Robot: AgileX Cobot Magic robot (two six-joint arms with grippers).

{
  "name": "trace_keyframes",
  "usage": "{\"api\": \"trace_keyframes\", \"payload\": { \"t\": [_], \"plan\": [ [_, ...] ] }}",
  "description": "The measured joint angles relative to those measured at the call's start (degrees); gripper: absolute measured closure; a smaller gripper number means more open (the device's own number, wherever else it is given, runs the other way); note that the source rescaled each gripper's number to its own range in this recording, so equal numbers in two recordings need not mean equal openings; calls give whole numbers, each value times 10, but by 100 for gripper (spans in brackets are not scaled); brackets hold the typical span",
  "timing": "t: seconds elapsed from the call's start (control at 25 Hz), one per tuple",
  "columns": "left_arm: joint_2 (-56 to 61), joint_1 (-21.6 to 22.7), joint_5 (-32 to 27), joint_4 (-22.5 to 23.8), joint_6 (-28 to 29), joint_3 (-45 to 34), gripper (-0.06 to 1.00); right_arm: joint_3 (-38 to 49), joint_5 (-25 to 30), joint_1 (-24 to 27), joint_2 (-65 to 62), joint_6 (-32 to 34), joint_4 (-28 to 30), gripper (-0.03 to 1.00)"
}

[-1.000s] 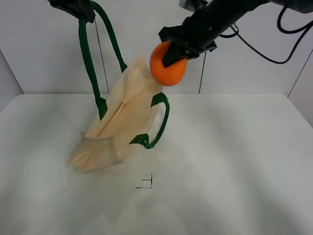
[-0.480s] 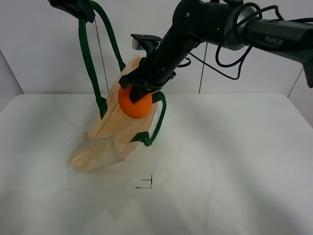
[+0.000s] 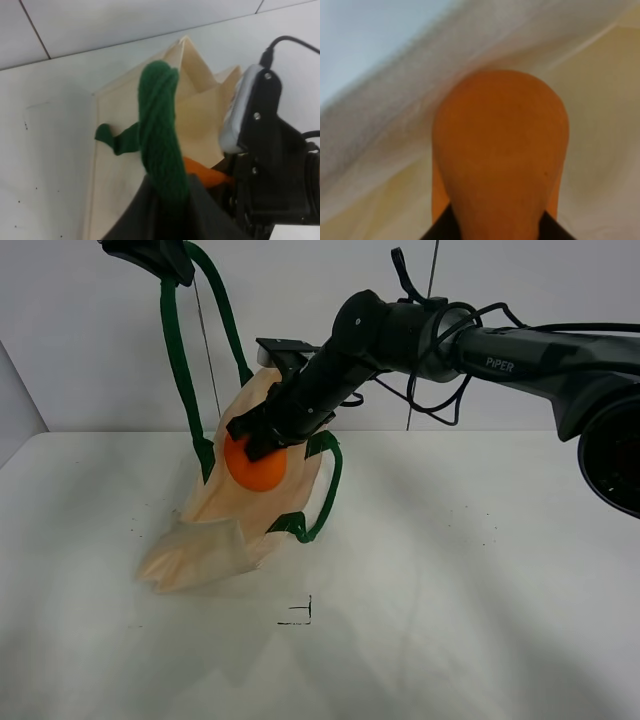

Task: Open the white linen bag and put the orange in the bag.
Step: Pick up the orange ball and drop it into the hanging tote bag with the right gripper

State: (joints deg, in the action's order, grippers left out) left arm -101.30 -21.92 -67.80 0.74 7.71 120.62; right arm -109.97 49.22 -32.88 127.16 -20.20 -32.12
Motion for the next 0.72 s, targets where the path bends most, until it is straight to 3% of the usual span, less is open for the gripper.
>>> {"api": "trace_keyframes", "payload": {
  "t": [0.08, 0.16, 0.24, 0.28, 0.32, 0.36, 0.52, 0.72],
  "plan": [
    [0, 0, 0, 0, 0, 0, 94, 0, -1, -1, 2, -23, -7, 95],
    [0, 0, 0, 0, 0, 0, 94, 0, 0, -1, 3, -30, -8, 82],
    [0, 0, 0, 0, 0, 0, 94, 0, -1, -1, 3, -35, -7, 40],
    [0, 0, 0, 0, 0, 0, 94, 0, -1, -1, 3, -36, -7, 25],
    [0, 0, 0, 0, 0, 0, 94, 0, -1, -1, 3, -36, -7, 11],
    [0, 0, 0, 0, 0, 0, 94, 0, -1, -1, 3, -36, -6, 6],
    [0, 0, 0, 0, 0, 0, 94, 0, 13, -1, 3, -5, 25, -3],
    [-1, 0, 0, -1, 0, 0, 94, -4, 93, -1, -8, 55, 130, -3]
  ]
}}
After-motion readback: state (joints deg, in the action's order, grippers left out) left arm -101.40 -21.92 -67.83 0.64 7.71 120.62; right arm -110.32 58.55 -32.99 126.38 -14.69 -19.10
